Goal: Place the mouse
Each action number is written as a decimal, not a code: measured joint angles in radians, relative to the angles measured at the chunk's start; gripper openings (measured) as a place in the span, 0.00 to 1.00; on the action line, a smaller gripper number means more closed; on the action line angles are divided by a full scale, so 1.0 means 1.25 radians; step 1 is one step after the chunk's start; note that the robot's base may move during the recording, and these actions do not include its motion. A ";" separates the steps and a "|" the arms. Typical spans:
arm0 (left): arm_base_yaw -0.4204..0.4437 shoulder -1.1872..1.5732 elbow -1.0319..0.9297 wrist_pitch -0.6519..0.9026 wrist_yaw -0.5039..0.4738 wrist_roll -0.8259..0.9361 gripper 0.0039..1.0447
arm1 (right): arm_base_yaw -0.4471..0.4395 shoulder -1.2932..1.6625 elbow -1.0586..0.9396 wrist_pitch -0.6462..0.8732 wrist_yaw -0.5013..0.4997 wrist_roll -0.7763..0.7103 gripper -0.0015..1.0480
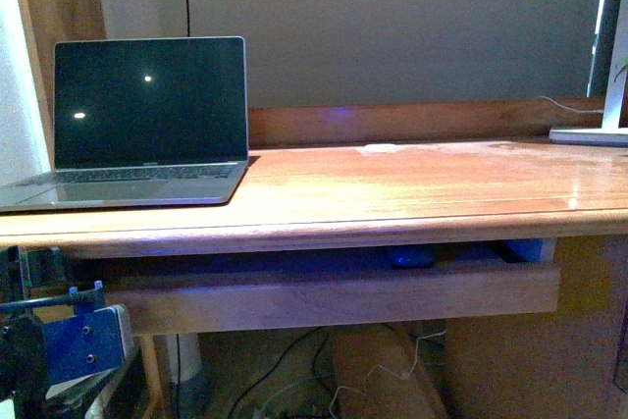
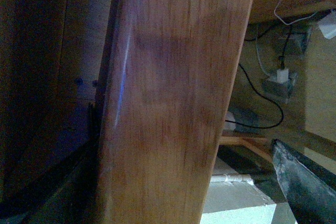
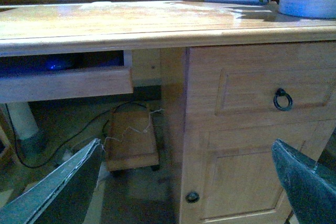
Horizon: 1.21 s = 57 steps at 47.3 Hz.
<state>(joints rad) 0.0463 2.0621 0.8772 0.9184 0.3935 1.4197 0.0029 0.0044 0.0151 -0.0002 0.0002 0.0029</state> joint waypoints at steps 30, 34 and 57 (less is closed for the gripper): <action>-0.038 -0.265 -0.149 -0.487 0.166 -0.070 0.93 | 0.000 0.000 0.000 0.000 -0.001 0.000 0.93; -0.063 -0.318 -0.192 -0.517 0.192 -0.101 0.93 | 0.000 0.000 0.000 0.000 0.000 0.000 0.93; -0.227 -0.758 -0.332 -0.419 0.057 -1.080 0.93 | 0.000 0.000 0.000 0.000 0.000 0.000 0.93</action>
<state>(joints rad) -0.2375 1.1141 0.4618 0.3943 0.4644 0.0700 0.0029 0.0044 0.0151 -0.0002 0.0002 0.0029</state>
